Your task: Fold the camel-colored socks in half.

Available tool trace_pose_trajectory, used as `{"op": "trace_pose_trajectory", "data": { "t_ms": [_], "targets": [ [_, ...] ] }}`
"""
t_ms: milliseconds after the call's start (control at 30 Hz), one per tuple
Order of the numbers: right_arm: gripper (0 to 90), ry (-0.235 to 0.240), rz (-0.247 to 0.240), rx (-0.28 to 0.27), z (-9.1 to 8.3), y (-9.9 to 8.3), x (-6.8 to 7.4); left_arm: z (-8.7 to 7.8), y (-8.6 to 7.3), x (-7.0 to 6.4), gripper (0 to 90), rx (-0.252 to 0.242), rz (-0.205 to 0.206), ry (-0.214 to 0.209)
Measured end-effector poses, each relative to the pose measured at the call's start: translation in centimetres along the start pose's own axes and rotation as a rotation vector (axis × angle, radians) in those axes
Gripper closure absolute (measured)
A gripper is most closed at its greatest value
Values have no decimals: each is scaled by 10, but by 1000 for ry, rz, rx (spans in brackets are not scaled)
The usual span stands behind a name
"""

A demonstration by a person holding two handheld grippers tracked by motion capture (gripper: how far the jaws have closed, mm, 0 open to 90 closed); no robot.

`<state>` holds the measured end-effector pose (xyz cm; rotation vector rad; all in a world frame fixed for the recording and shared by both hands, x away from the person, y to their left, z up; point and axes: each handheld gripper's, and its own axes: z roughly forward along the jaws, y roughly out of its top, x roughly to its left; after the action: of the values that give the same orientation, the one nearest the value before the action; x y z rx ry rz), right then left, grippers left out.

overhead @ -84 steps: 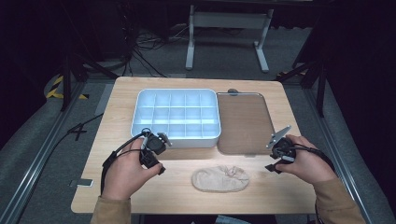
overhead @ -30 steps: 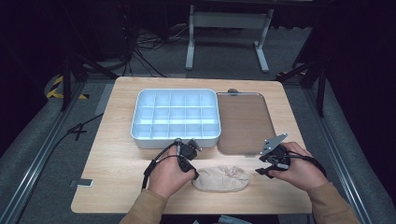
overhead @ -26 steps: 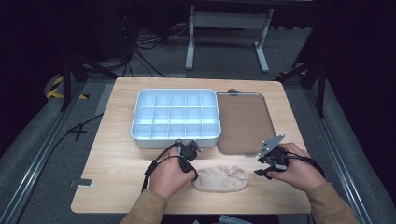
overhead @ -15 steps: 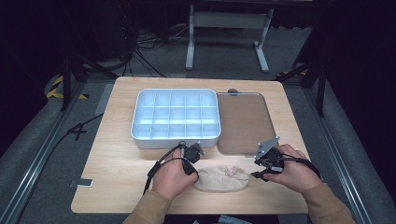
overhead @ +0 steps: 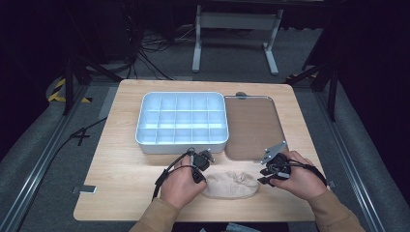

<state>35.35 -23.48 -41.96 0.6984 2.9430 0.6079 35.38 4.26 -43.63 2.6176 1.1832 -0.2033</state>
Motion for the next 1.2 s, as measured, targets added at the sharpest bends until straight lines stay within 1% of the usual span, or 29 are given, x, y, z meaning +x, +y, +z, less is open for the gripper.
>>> {"op": "trace_pose_trajectory", "data": {
  "t_ms": [33,67,133,167,200,267,333,367,467,533,567,667,733,800,867,933,1000,1133,1200],
  "targets": [
    [682,12,0,-1,1,1,1,-2,0,0,859,0,-6,3],
    [720,29,0,-7,3,3,4,-6,-2,1,859,-11,-9,-2],
    [762,33,-4,-14,6,6,8,-11,-3,0,859,-2,-20,11],
    [778,40,-9,-16,8,7,9,-13,-4,0,859,-4,-18,13],
    [778,40,-9,-16,8,7,9,-13,-4,0,858,-4,-18,13],
    [810,44,-33,-11,13,11,14,-16,-5,-1,859,9,-23,22],
    [862,43,-38,-18,18,13,17,-17,-6,-3,858,37,-27,30],
    [885,45,-38,-21,20,14,18,-17,-7,-5,858,40,-34,33],
    [891,46,-29,-32,25,17,21,-19,-7,-7,858,53,-19,35],
    [892,46,-28,-41,27,18,23,-20,-7,-8,858,56,-21,32],
    [891,51,-30,-40,28,18,23,-20,-7,-8,858,56,-21,31],
    [892,45,-34,-19,33,17,23,-20,-7,-8,857,57,-20,24],
    [893,41,-26,-15,35,17,22,-22,-7,-8,857,54,-17,21],
    [893,44,-36,-14,35,17,22,-23,-7,-8,856,48,-17,21],
    [892,29,-49,-2,36,18,24,-23,-7,-7,856,45,-15,19],
    [892,27,-54,-2,36,18,25,-22,-7,-7,856,45,-21,16],
    [893,16,-76,5,36,19,27,-23,-7,-7,856,46,-20,11],
    [894,12,-85,2,37,19,28,-28,-6,-6,854,30,-12,-4],
    [894,11,-95,1,37,18,28,-30,-5,-6,853,31,-6,-5]
  ]
}}
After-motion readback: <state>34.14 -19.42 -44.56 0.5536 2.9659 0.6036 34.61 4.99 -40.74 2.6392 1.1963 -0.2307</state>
